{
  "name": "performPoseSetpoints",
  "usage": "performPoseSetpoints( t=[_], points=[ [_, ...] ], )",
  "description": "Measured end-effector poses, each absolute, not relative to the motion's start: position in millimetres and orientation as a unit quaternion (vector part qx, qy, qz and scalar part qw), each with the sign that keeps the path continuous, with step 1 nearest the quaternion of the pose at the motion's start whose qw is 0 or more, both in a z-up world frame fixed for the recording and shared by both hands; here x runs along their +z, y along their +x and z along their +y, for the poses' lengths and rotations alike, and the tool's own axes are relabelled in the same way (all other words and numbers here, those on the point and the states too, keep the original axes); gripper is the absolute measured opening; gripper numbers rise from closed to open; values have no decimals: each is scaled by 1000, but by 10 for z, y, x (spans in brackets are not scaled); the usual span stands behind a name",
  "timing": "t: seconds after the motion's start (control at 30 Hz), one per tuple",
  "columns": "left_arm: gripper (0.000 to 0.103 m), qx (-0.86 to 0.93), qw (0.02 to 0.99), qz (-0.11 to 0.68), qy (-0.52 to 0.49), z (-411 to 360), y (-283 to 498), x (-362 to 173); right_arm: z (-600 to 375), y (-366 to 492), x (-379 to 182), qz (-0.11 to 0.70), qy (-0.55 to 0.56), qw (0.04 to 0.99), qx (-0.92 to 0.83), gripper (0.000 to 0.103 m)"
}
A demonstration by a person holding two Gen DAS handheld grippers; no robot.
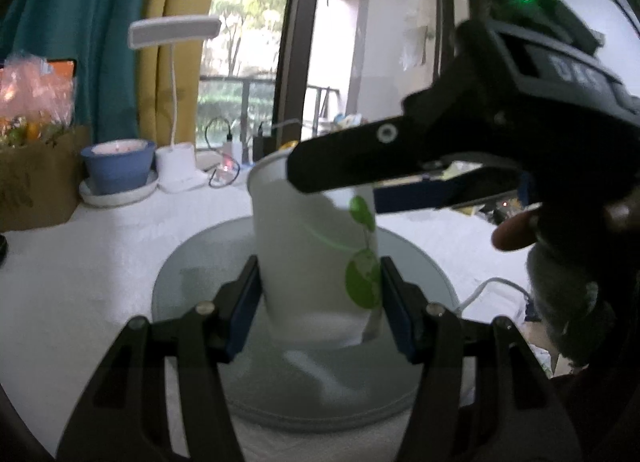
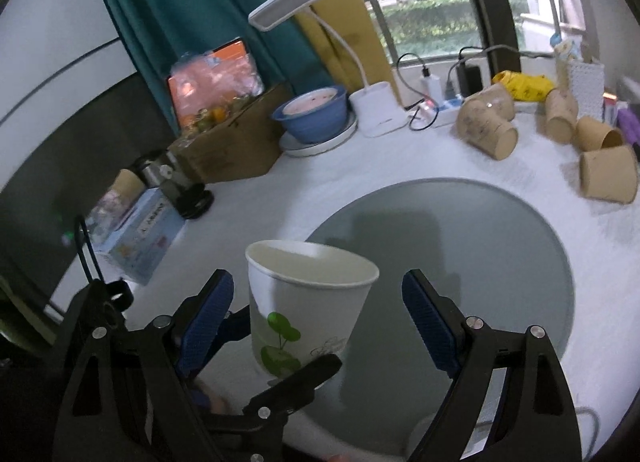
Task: Flip cup upright
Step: 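Grasp the white cup with the right tool while the left tool releases it, then rotate the held cup upright with the right tool, opening facing up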
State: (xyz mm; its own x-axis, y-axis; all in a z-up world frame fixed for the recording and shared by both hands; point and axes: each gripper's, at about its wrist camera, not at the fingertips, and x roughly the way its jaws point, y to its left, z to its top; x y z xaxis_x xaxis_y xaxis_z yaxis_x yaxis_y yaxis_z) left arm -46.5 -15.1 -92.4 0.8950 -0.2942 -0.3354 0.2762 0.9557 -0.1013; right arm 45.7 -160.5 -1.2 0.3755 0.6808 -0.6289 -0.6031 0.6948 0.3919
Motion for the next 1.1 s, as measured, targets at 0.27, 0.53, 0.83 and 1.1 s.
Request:
performPoseSetpoints(
  t=[0.27, 0.53, 0.83, 1.1],
  points=[
    [59, -164, 975, 152, -18, -199, -578, -844, -1608, 441, -24, 416, 76, 811, 405, 80],
    [61, -161, 975, 155, -2, -251, -607, -840, -1641, 479, -50, 420, 86, 804, 412, 72],
    [77, -163, 971, 176, 9, -265, -518, -868, -1668, 560, -80, 421, 97, 802, 414, 69],
    [79, -166, 960, 225, -7, -200, -394, -955, -1689, 717, -87, 404, 84, 826, 385, 69]
  ],
)
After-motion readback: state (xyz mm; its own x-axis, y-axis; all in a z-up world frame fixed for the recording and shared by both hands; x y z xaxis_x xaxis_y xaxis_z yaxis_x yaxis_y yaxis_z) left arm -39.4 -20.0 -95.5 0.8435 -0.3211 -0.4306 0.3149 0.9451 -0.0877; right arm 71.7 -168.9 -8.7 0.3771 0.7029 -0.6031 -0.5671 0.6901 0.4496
